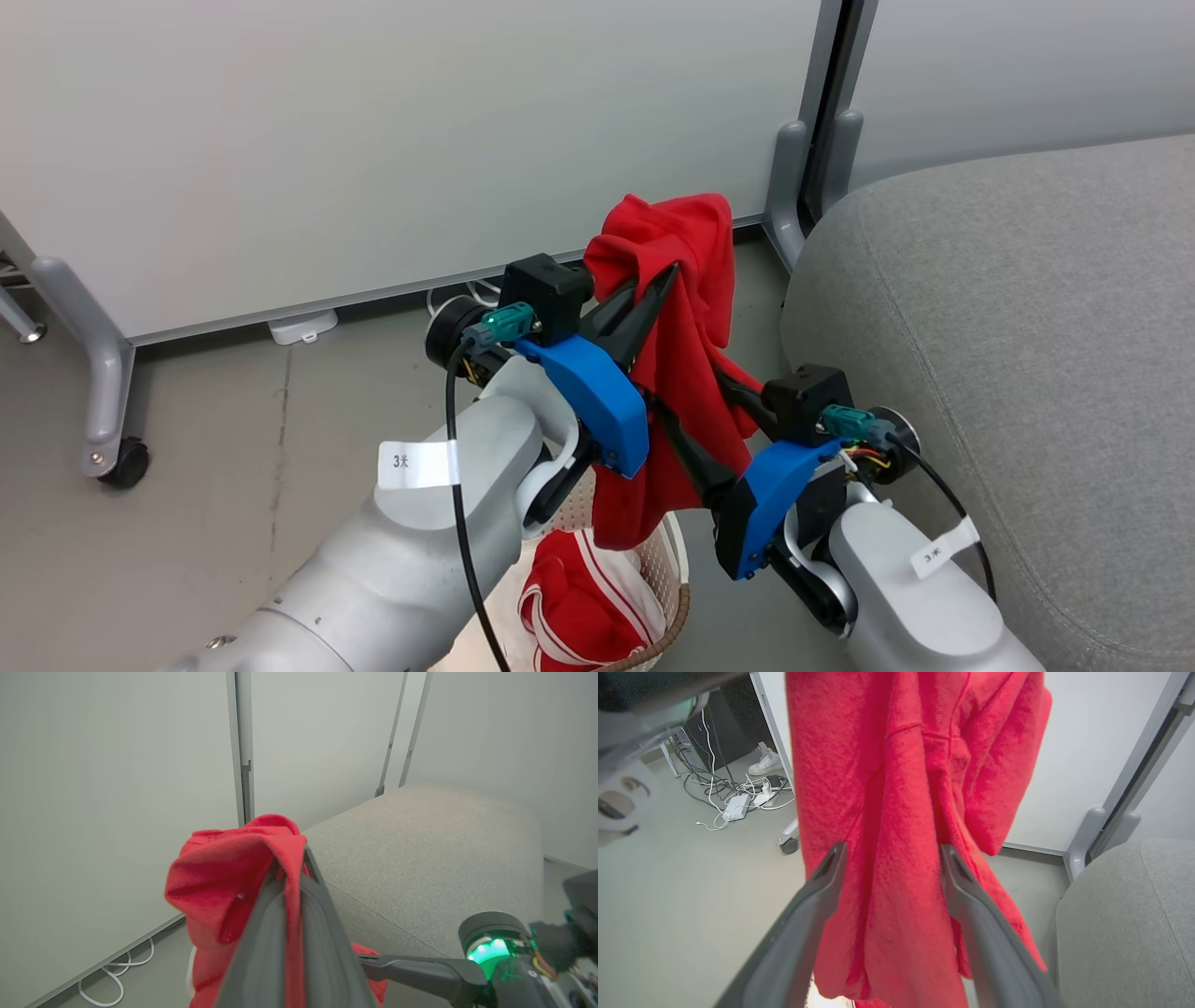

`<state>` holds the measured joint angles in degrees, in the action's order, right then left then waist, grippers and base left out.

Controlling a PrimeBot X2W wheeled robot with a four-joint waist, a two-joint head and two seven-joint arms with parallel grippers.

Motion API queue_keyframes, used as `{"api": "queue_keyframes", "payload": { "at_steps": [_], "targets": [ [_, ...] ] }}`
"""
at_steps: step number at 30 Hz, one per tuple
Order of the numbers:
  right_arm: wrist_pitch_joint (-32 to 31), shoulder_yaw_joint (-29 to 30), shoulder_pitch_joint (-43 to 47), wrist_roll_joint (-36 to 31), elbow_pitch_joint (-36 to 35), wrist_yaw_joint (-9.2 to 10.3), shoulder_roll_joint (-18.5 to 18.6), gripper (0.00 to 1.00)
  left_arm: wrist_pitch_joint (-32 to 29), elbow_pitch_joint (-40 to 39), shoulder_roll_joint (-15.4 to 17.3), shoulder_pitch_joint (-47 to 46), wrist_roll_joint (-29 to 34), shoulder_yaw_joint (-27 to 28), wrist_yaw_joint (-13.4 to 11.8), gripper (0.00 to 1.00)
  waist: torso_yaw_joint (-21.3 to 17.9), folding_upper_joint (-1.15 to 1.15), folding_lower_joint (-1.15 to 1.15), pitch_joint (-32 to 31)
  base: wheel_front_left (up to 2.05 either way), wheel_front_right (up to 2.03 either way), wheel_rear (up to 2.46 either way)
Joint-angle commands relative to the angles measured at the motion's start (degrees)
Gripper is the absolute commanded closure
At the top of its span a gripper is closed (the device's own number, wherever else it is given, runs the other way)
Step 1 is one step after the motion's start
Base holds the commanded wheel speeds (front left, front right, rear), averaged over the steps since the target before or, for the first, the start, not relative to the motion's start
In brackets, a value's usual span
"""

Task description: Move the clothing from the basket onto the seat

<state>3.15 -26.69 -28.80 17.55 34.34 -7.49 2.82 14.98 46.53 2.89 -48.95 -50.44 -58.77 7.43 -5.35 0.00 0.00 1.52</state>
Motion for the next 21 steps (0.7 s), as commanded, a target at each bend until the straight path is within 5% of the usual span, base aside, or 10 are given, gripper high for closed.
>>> {"api": "queue_keyframes", "payload": {
  "at_steps": [1,21],
  "targets": [
    [0.41,-0.61,-1.34,0.65,1.00,-0.01,0.13,0.00,0.29,-0.26,-0.01,-1.11,-0.24,-0.26,0.08,1.00,0.17,0.00,0.00,0.12,0.00,0.00,0.00],
    [4.35,-10.70,-11.46,10.32,15.62,-0.01,0.13,0.00,0.31,-2.72,0.00,-0.11,-2.28,-3.01,0.08,1.00,1.77,0.00,0.00,-0.74,0.00,0.00,0.00]
  ]
}}
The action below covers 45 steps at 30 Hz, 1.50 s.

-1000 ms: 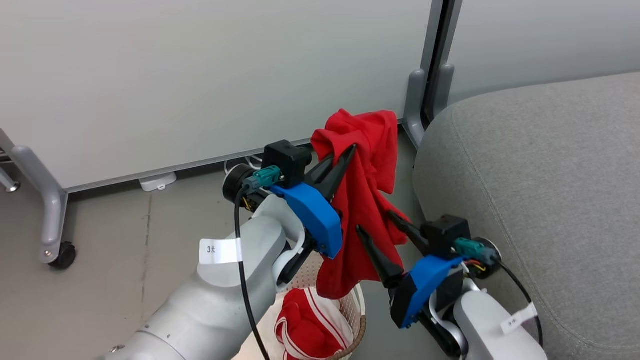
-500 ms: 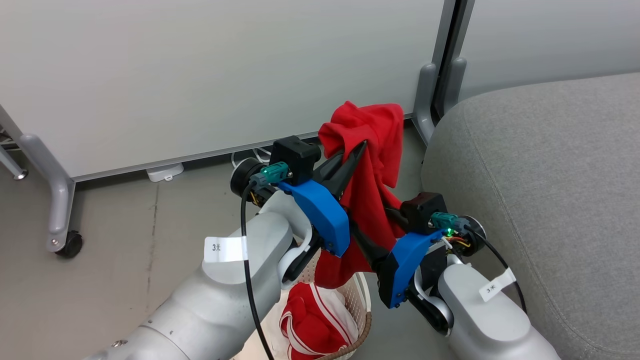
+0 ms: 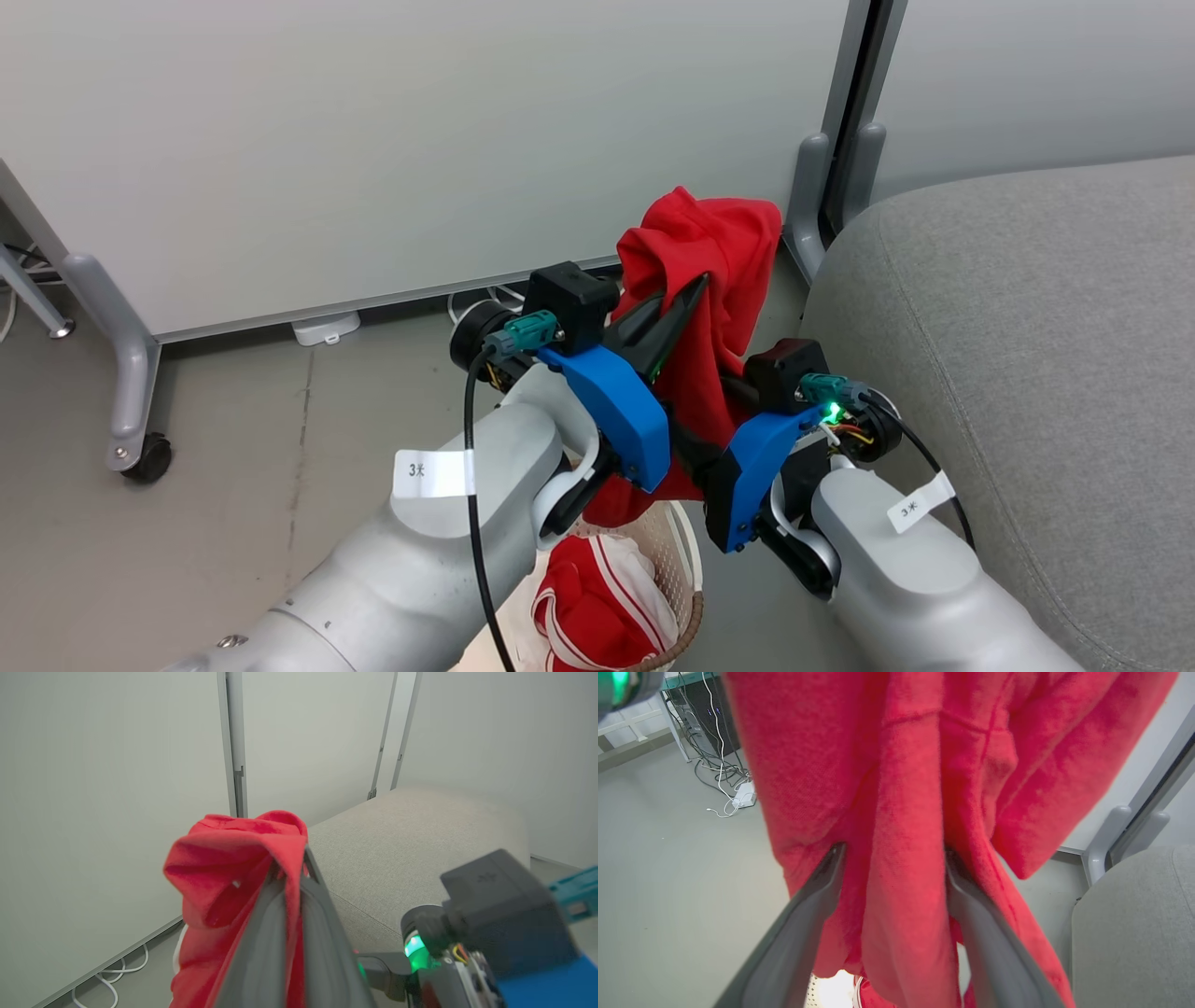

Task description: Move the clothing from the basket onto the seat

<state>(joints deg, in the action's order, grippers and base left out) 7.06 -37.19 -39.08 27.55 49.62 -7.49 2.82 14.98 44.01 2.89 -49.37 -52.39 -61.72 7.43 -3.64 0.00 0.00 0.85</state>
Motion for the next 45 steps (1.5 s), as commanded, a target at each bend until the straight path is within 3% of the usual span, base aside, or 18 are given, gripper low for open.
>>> {"api": "queue_keyframes", "payload": {
  "at_steps": [1,6,7,9,33,34,35,36,42,45],
  "targets": [
    [0.82,-0.44,-1.61,0.66,0.91,-0.01,0.13,0.00,0.31,-0.32,-0.01,0.40,-0.48,-0.26,0.08,1.00,0.13,0.00,0.00,-0.13,0.00,0.00,0.00],
    [1.89,-2.12,-2.89,2.93,2.88,-0.01,0.12,0.00,0.31,-0.83,-0.01,0.58,-1.08,-1.02,0.08,1.00,0.51,0.00,0.00,-0.39,0.00,0.00,0.00],
    [1.78,-2.67,-3.09,3.50,3.11,-0.01,0.12,0.61,0.31,-0.89,-0.01,0.59,-1.06,-1.11,0.08,1.00,0.55,0.00,0.00,-0.43,0.00,0.00,0.00],
    [2.01,-3.52,-3.50,4.44,3.75,-0.01,0.12,1.00,0.31,-0.87,-0.01,0.55,-1.27,-1.19,0.08,1.00,0.57,0.00,0.00,-0.49,0.00,0.00,0.00],
    [5.49,-9.09,-5.59,11.03,8.13,-0.01,0.12,1.00,0.31,0.81,-0.01,0.22,-0.73,-0.09,0.03,1.00,-0.98,0.00,0.00,-0.42,0.00,0.00,0.00],
    [5.65,-9.22,-5.68,11.20,8.17,-0.01,0.12,1.00,0.31,0.74,-0.01,0.58,-1.18,-0.07,0.03,0.86,-1.00,0.00,0.00,-0.37,0.00,0.00,0.00],
    [5.74,-9.32,-5.74,11.47,8.24,-0.01,0.12,1.00,0.31,0.51,-0.01,0.75,-1.23,0.06,0.04,0.51,-1.01,0.00,0.00,-0.32,0.00,0.00,0.00],
    [5.97,-9.43,-5.77,11.65,8.31,-0.01,0.12,1.00,0.31,0.38,-0.01,0.84,-1.21,0.15,0.04,0.00,-1.03,0.00,0.00,-0.26,0.00,0.00,0.00],
    [6.82,-9.39,-6.58,12.16,9.02,-0.01,0.12,1.00,0.31,0.12,0.08,1.95,2.03,2.16,-0.20,0.00,-1.01,0.00,0.00,0.19,0.00,0.00,0.00],
    [7.32,-9.08,-6.84,12.47,9.55,-0.01,0.12,1.00,0.31,-1.73,0.78,4.92,5.58,6.25,-0.41,0.00,-0.96,0.00,0.00,0.52,0.00,0.00,0.00]
  ]
}}
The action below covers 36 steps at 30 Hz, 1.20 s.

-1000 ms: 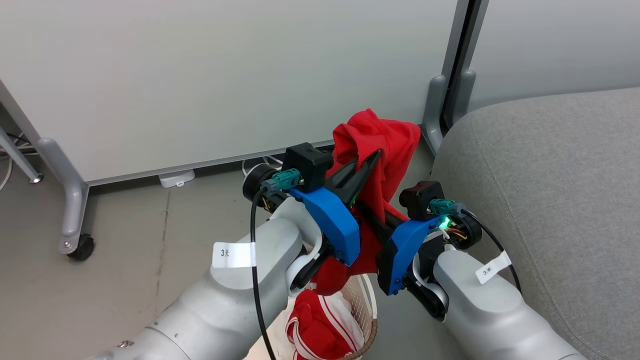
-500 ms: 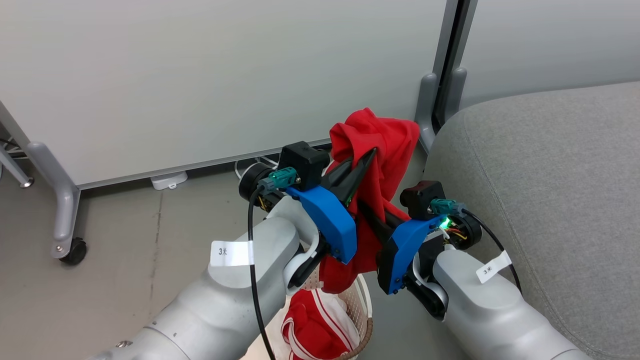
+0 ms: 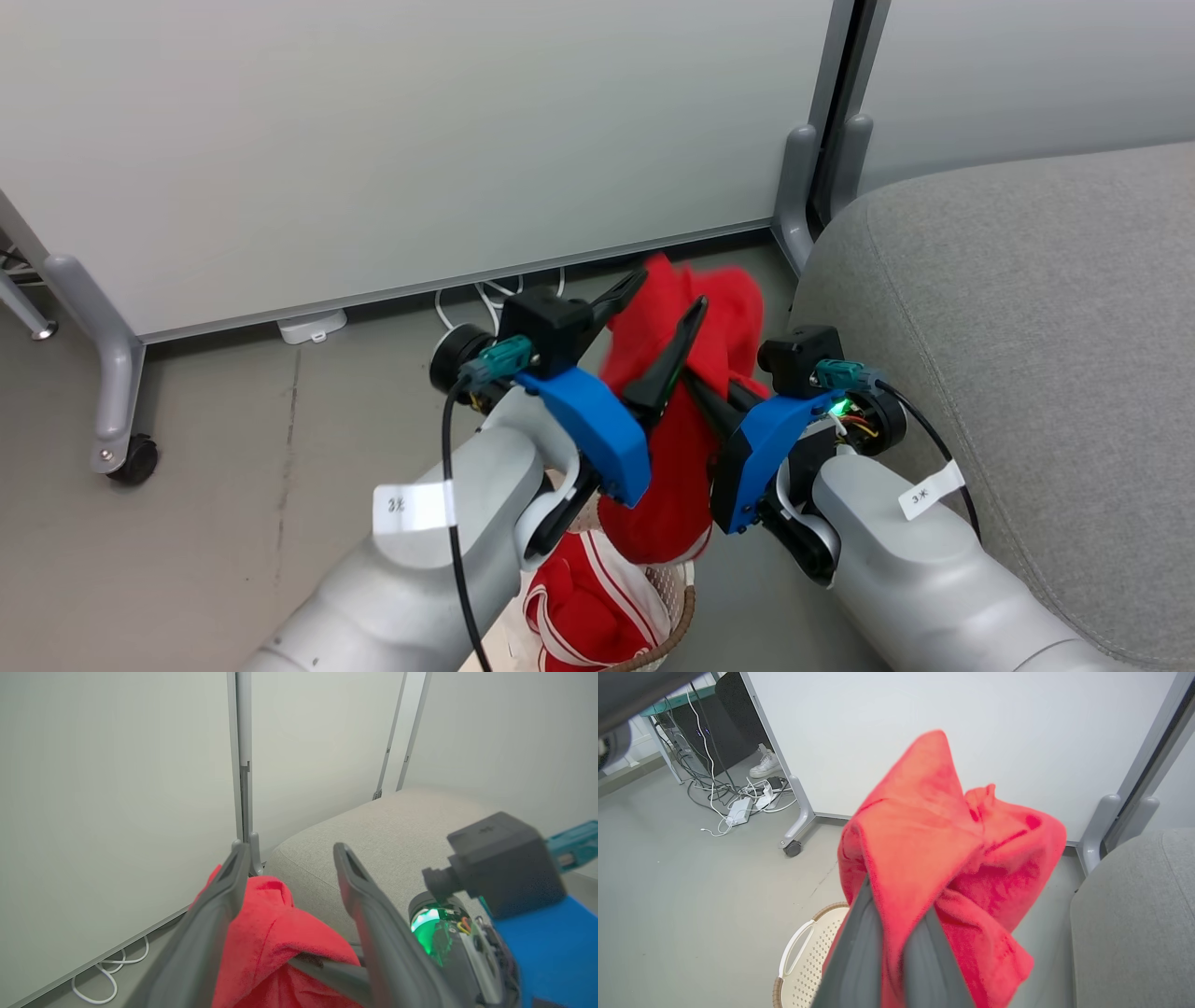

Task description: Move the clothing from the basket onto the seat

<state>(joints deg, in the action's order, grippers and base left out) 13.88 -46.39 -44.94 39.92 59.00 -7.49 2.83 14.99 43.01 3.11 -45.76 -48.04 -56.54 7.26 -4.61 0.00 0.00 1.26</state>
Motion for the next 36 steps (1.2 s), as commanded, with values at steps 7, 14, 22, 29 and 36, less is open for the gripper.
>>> {"api": "queue_keyframes", "payload": {
  "at_steps": [7,14,22,29,36],
  "targets": [
    [1.14,0.58,-1.25,-0.15,0.91,-0.01,0.11,1.00,0.29,-8.15,3.58,10.80,10.03,10.55,-1.12,0.00,0.10,0.00,0.00,0.45,0.00,0.00,0.00],
    [1.30,1.59,-1.45,-0.85,1.21,-0.01,0.11,1.00,0.30,-15.37,5.68,20.08,17.80,20.02,-1.70,0.00,0.36,0.00,0.00,0.74,0.00,0.00,0.00],
    [1.38,3.12,-0.40,-2.31,0.45,-0.01,0.11,1.00,0.30,-22.20,6.12,31.36,26.27,30.89,-1.41,0.00,0.45,0.00,0.00,0.30,0.00,0.00,0.00],
    [1.40,5.18,0.83,-4.17,0.20,-0.01,0.11,1.00,0.30,-25.25,4.67,38.35,30.14,37.96,-0.61,0.00,0.76,0.00,0.00,-0.09,0.00,0.00,0.00],
    [1.40,6.83,2.00,-5.32,-0.31,-0.01,0.11,1.00,0.30,-25.83,3.23,41.38,31.76,41.21,0.04,0.00,1.09,0.00,0.00,-0.36,0.00,0.00,0.00]
  ]
}}
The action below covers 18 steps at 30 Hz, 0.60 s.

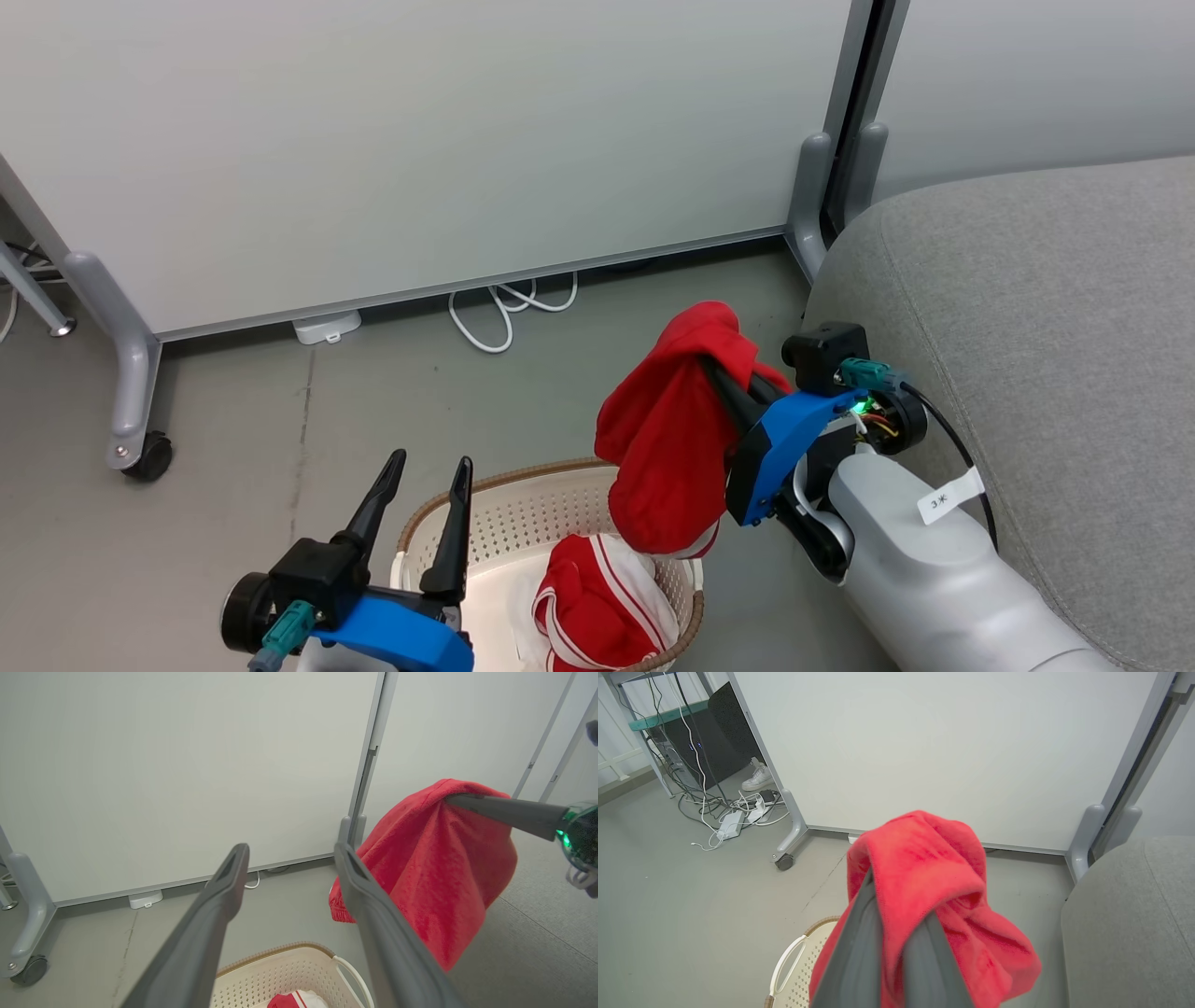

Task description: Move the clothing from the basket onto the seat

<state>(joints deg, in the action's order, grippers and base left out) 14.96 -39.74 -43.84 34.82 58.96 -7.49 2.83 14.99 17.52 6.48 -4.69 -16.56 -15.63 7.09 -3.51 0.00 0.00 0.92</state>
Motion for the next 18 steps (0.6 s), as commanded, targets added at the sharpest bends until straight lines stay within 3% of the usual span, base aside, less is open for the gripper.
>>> {"api": "queue_keyframes", "payload": {
  "at_steps": [1,10,18],
  "targets": [
    [0.32,0.30,1.06,-0.38,-0.41,-0.01,0.11,1.00,0.30,-0.39,-0.31,0.59,0.48,0.69,0.29,0.00,-0.01,0.00,0.00,-0.01,0.00,0.00,0.00],
    [0.32,0.65,1.59,-1.36,-1.09,-0.01,0.11,1.00,0.30,-0.17,-0.81,0.16,1.49,1.31,0.41,0.00,-1.24,0.00,0.00,0.43,0.00,0.00,0.00],
    [0.33,0.58,1.65,-1.54,-2.98,-0.01,0.11,1.00,0.30,-0.31,-0.22,-0.50,0.54,1.31,0.41,0.00,-5.85,0.00,0.00,1.25,0.00,0.00,0.00]
  ]
}}
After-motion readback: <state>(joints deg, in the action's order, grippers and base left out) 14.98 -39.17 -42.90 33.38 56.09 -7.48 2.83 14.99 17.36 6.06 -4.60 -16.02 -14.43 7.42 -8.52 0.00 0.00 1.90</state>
